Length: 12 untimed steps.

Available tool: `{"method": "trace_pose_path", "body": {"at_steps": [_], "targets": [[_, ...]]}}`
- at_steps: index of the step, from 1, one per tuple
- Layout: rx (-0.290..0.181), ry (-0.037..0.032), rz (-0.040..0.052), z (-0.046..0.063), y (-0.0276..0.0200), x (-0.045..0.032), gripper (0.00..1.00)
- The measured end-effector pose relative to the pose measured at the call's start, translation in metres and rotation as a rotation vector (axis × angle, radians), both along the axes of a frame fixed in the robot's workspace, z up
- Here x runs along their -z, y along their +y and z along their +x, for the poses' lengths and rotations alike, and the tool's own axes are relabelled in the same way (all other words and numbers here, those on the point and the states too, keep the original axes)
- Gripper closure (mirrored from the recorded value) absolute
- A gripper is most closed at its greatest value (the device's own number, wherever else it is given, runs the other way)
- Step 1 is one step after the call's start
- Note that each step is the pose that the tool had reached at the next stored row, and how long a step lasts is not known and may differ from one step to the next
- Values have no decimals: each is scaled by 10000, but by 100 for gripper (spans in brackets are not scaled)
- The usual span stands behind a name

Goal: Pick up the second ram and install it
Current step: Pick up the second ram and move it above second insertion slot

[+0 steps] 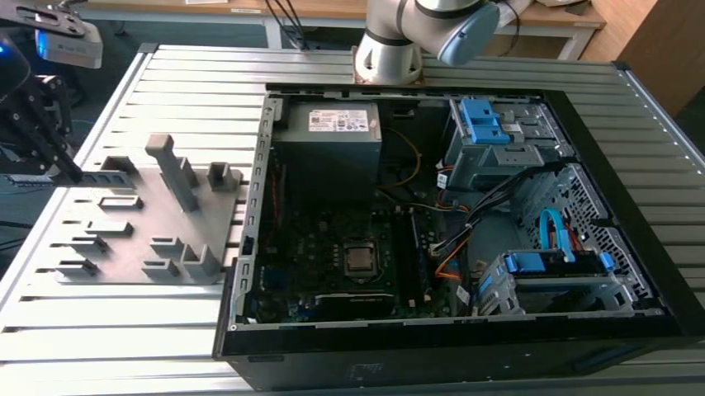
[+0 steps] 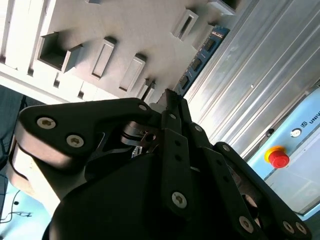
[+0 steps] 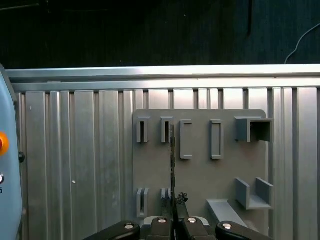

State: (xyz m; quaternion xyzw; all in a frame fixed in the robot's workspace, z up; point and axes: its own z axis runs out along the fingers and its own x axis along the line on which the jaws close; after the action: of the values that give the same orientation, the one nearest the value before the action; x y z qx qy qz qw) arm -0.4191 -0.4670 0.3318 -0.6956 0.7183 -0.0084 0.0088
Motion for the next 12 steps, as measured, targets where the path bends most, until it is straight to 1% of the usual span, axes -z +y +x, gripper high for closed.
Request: {"method": "trace_pose_path", "body": {"at_steps": [12], "targets": [[0,-1,4,0,0,-165,86]]}}
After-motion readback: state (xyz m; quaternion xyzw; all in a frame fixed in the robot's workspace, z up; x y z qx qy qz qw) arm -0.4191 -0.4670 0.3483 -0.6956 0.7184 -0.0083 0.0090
